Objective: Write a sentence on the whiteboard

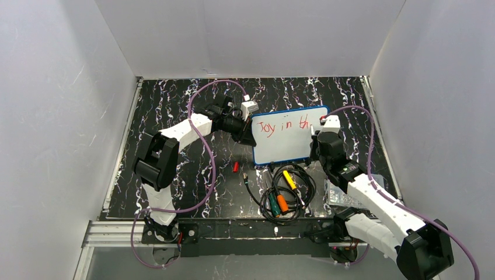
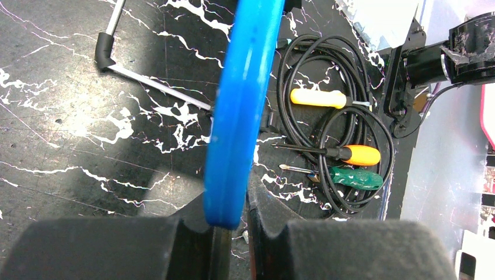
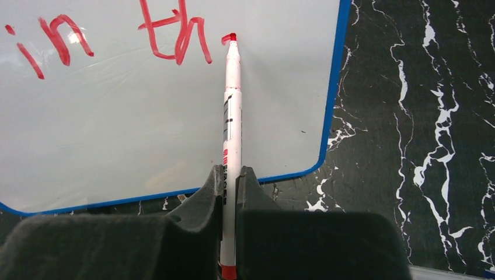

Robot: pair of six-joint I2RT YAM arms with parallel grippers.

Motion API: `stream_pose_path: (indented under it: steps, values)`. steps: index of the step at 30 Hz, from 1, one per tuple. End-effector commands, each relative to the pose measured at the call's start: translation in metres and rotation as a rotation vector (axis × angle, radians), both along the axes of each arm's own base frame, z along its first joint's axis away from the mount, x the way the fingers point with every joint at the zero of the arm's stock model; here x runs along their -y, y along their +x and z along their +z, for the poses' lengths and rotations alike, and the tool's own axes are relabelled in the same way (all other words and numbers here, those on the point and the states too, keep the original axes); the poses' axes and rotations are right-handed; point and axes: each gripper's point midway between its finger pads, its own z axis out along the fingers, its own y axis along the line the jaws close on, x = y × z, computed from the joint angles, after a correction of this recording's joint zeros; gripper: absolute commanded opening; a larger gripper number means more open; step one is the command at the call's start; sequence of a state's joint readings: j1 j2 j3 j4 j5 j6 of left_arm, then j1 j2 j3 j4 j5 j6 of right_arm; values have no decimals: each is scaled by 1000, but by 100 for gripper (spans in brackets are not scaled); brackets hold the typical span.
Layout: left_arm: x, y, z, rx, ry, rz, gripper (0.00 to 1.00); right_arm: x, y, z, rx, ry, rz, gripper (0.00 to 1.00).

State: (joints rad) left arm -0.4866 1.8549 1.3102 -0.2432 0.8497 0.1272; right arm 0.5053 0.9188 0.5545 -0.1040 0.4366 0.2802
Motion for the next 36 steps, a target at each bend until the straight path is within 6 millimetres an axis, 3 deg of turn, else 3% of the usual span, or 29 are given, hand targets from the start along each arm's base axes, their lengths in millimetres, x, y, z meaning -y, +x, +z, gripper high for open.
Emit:
stream_pose_path:
  steps: [1,6,15,28,36]
  values:
    - [-1,5,25,81,-12,-4,0,8,15,27,83,-8,-65,1]
    - [0,5,25,81,-13,-5,0,11,17,33,105,-12,-81,1]
    - [0,5,26,79,-14,-5,0,-3,24,44,138,-21,12,1]
    - [0,5,27,82,-17,-5,0,-14,5,8,24,59,49,1]
    - [0,5,28,83,-17,-5,0,-9,-2,-5,-22,67,10,1]
